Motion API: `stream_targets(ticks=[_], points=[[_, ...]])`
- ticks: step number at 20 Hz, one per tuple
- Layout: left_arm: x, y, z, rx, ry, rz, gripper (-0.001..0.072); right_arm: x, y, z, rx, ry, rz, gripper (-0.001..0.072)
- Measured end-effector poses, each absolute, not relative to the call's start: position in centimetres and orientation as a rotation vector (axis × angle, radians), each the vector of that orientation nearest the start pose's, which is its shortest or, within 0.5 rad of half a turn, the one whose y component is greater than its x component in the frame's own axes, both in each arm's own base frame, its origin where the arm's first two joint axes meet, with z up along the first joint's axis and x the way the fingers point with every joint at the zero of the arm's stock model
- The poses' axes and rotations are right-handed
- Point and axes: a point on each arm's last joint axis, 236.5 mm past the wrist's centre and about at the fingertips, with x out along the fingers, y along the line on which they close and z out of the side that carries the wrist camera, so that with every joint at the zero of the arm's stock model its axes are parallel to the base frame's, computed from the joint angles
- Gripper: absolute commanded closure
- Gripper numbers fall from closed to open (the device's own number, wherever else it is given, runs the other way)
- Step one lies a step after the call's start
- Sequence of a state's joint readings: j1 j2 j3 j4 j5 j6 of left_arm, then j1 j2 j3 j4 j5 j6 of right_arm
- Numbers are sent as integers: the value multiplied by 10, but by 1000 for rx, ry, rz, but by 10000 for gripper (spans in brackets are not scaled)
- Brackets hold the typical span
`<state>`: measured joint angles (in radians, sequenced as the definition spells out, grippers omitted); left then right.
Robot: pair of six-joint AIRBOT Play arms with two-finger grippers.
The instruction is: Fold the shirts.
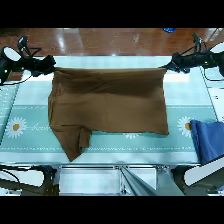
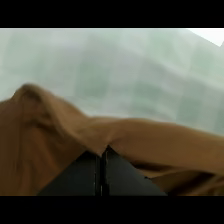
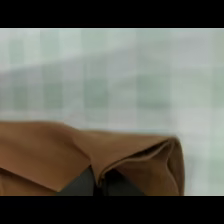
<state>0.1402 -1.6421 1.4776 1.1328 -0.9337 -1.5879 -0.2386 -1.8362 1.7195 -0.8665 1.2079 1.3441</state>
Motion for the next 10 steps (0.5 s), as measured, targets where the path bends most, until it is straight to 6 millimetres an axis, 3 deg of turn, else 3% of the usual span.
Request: stream_targets(ticks=[4,8,9,10], points=[[478,-7,-27,-431,1258,-109,690,494,11,-19,546,1303,352,688],[440,-15,-59,-395,1412,-151,677,468,17,-47,532,1415,350,665],[435,-16,-64,-394,1429,-154,534,464,20,-53,530,1433,349,444],[430,-18,-69,-396,1450,-156,189,462,22,-59,531,1449,338,303]])
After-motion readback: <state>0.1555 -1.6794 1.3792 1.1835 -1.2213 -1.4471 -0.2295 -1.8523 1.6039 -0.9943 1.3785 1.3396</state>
